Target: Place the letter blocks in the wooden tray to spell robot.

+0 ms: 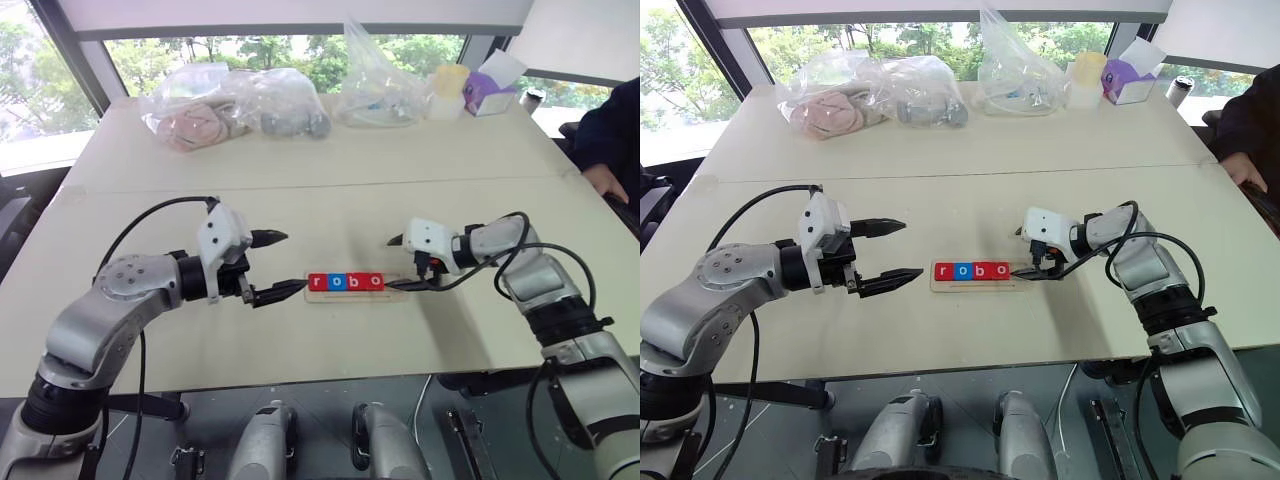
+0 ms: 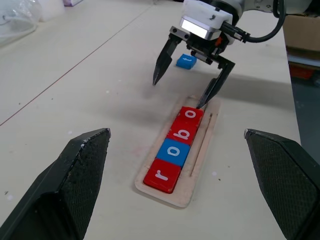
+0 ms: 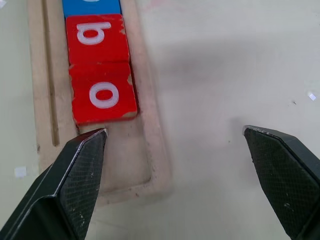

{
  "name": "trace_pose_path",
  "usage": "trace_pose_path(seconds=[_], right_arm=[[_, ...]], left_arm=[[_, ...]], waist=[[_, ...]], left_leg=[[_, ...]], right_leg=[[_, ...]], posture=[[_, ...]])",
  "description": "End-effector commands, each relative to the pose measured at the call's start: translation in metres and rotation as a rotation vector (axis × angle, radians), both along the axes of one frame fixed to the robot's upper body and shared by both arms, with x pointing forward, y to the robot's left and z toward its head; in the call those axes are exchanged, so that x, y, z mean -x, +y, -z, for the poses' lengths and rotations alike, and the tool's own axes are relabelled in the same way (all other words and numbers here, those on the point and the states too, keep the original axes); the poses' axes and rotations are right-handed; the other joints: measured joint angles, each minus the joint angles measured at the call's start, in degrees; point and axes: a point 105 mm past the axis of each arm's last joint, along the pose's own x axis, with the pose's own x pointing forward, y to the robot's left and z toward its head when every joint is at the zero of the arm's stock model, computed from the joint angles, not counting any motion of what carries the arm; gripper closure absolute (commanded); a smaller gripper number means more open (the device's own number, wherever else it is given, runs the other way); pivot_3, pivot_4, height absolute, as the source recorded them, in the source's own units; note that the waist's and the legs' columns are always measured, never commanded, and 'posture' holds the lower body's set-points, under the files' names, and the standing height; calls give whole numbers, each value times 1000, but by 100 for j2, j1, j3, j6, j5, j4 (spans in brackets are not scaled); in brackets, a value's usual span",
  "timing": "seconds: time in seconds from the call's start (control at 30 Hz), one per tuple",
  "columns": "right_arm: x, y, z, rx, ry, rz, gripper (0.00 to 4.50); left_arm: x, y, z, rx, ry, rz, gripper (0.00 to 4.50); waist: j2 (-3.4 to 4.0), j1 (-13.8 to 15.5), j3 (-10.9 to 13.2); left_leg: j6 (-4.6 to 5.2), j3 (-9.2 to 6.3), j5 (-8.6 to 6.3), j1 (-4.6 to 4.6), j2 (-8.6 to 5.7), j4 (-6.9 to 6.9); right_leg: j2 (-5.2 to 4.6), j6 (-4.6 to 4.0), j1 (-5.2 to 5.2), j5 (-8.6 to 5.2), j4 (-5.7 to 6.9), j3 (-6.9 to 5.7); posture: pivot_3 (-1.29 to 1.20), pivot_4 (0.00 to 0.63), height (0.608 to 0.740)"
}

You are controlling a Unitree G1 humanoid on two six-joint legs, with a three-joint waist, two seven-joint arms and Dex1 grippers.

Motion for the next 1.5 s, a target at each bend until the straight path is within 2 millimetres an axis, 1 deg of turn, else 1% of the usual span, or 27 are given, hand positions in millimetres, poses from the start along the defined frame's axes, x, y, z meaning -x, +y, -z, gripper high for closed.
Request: trace_pose_path(seconds=[0.03, 0.13, 0.2, 0.27, 0.4, 0.5, 0.63, 0.8, 0.97, 1.17, 1.23, 1.3, 1.33, 1.4, 1.5], right_arm=[[-7, -7, -35, -31, -106, 27, 37], [-13, -17, -50, -137, -113, 132, 37], [-18, -31, -57, -237, -107, 271, 37], [-19, -47, -54, -286, -106, 409, 37], [-20, -70, -45, -448, -140, 802, 37], [-13, -75, -36, -539, -115, 1034, 37], [1, -66, -21, -654, -24, 1233, 37], [7, -57, -8, -663, 32, 1332, 37], [12, -53, 7, -587, 58, 1364, 37], [13, -50, 14, -556, 64, 1363, 37], [12, -48, 15, -549, 65, 1353, 537], [12, -47, 16, -540, 65, 1348, 1191], [12, -47, 17, -539, 69, 1348, 1792], [13, -46, 17, -534, 75, 1344, 2691], [19, -49, 17, -526, 78, 1355, 2691]], left_arm=[[2, -5, -10, 6, -45, 22, 0], [2, -5, -9, 6, -45, 25, 0], [2, -5, -9, 6, -45, 26, 0], [2, -5, -8, 7, -44, 27, 0], [2, -5, -7, 5, -43, 34, 0], [1, -5, -7, 4, -40, 42, 0], [0, -6, -7, -1, -41, 58, 0], [-1, -7, -8, -5, -43, 68, 0], [-3, -8, -9, -4, -49, 71, 0], [-3, -8, -8, 1, -49, 60, 0], [-3, -8, -8, 4, -49, 57, 0], [-3, -8, -8, 5, -49, 56, 0], [-3, -8, -8, 6, -50, 55, 0], [-3, -9, -8, 10, -49, 56, 0], [-3, -10, -7, 14, -48, 57, 0]], waist=[[0, -4, 0], [0, -5, 0], [0, -4, 0], [0, 13, 0], [-4, 7, -4], [5, -13, -4], [8, -6, -6], [10, -3, -7], [10, -18, -7], [10, -27, -7], [10, -32, -7], [10, -41, -7], [10, -46, -7], [10, -49, -7], [10, -36, -7]], left_leg=[[0, 0, 0, 0, 0, 0], [0, 0, 0, 0, 1, 0], [0, 0, 0, 0, 1, 0], [0, 0, 0, 0, 1, 0], [-1, -3, 0, 0, 2, -1], [-4, 0, 1, 0, 3, -1], [-6, 3, 3, 0, 5, -3], [-6, 2, 2, 0, 2, -2], [-4, 2, 2, -2, 1, -5], [-3, 1, 2, -2, 3, -5], [-3, 0, 2, -2, 3, -5], [-3, 1, 2, -2, 3, -6], [-3, 0, 2, -2, 3, -6], [-3, -1, 2, -2, 4, -6], [-3, -1, 2, -2, 4, -6]], right_leg=[[0, 0, 0, 0, 0, 0], [0, 0, -1, 0, 0, 0], [0, 0, -1, 0, 1, 0], [0, -1, -1, 0, 0, 0], [-3, -1, 3, 0, -2, 0], [-5, -4, -5, 2, 6, 5], [-1, -7, -13, 4, 15, 8], [-1, -7, -10, 3, 9, 6], [1, -6, -10, 3, 5, 5], [5, -5, -10, 2, 6, 5], [5, -5, -10, 2, 6, 5], [5, -5, -10, 2, 5, 5], [6, -5, -10, 2, 5, 5], [7, -5, -10, 2, 6, 5], [7, -5, -10, 2, 5, 5]], posture=[[0, 150, 725], [0, 150, 725], [0, 150, 725], [0, 150, 725], [0, 150, 725], [0, 150, 725], [0, 150, 725], [0, 150, 725], [0, 150, 725], [0, 150, 725], [0, 150, 725], [0, 150, 725], [0, 150, 725], [0, 150, 725], [0, 150, 725]])
